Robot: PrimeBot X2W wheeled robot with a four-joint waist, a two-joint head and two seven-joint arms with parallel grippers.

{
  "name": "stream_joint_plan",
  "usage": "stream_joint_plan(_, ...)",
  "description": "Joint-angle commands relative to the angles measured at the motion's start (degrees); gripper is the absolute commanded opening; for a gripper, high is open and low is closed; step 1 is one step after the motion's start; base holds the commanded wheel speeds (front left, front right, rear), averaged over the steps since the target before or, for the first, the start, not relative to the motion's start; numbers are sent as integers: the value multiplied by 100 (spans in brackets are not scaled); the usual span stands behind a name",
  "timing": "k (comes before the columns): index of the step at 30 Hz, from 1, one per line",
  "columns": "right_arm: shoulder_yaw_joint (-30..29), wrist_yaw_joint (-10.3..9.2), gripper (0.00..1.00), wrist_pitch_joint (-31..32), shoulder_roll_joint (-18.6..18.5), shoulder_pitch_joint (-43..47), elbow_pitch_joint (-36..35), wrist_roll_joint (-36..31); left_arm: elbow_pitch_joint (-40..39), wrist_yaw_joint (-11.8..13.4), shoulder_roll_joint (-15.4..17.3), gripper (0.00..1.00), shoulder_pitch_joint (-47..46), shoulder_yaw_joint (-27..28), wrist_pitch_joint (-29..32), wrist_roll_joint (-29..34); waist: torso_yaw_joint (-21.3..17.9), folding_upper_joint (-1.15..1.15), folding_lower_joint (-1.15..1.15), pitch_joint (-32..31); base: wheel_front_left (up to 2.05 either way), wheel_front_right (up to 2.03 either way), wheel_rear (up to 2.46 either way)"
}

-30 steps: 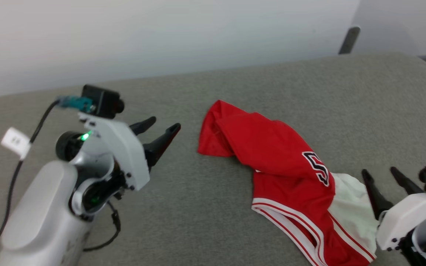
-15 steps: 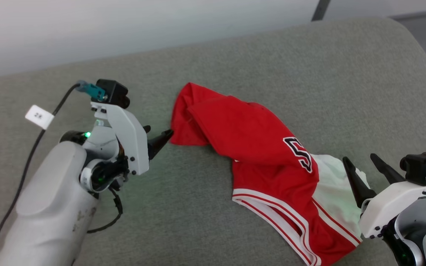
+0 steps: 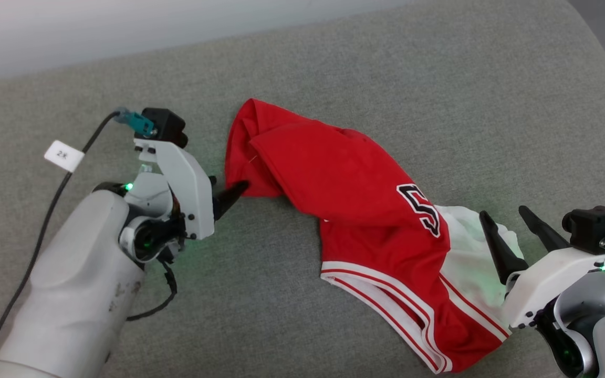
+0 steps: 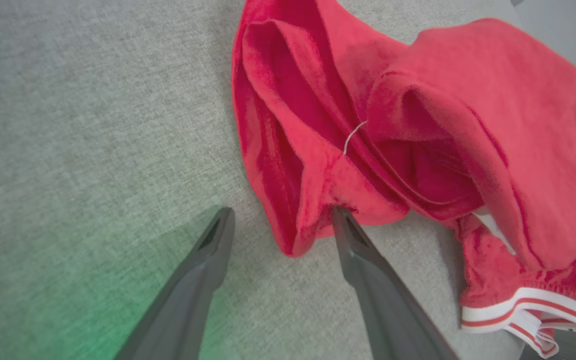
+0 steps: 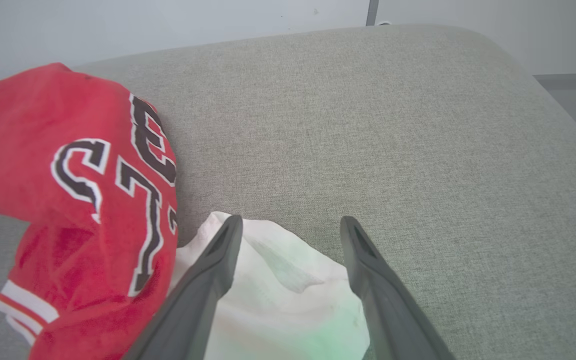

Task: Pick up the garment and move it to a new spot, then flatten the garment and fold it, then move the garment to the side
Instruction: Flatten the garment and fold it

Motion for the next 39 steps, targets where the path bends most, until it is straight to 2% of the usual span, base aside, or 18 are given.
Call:
stream_joint_plan(1, 19, -5, 100, -37, 12, -59, 22, 18, 109, -28, 17, 100, -29, -50, -39, 26, -19, 0, 0, 66, 0, 0, 0)
stream_joint_plan(4, 53, -4, 100, -65, -1, -133, 46, 34, 374, -12, -7, 100, -48, -130, -109, -70, -29, 0, 0, 121, 0, 0, 0)
stream_joint_plan(5, 57, -4, 100, -64, -13, -141, 60, 44, 440, -12, -41, 69, -42, -155, -109, -136, -27, 0, 0, 134, 0, 0, 0)
stream_joint_plan(6, 53, -4, 100, -71, -27, -148, 72, 49, 482, -12, -79, 18, -42, -191, -81, -221, -19, 0, 0, 144, 0, 0, 0)
stream_joint_plan(7, 43, -4, 100, -74, -35, -154, 82, 51, 493, -13, -110, 0, -46, -228, -50, -329, -6, 0, 0, 149, 0, 0, 0)
stream_joint_plan(12, -22, -4, 100, -78, -90, -177, 103, 22, 622, -17, -153, 0, -162, -268, -38, -698, 122, 0, 0, 102, 0, 0, 0)
stream_joint_plan(22, -124, -5, 100, 19, -158, 18, 59, -58, 640, -18, 89, 0, -261, -424, -401, -923, 517, 0, 0, -209, 0, 0, 0)
stream_joint_plan(32, -289, -4, 100, 218, -239, 342, -85, -91, 548, -17, 665, 0, 80, -346, -769, -1107, 965, 0, 0, -665, 0, 0, 0)
stream_joint_plan(39, -263, -4, 100, 381, -258, 513, -176, -103, 617, 18, 1099, 0, 415, -243, -902, -1130, 1142, 0, 0, -941, 0, 0, 0)
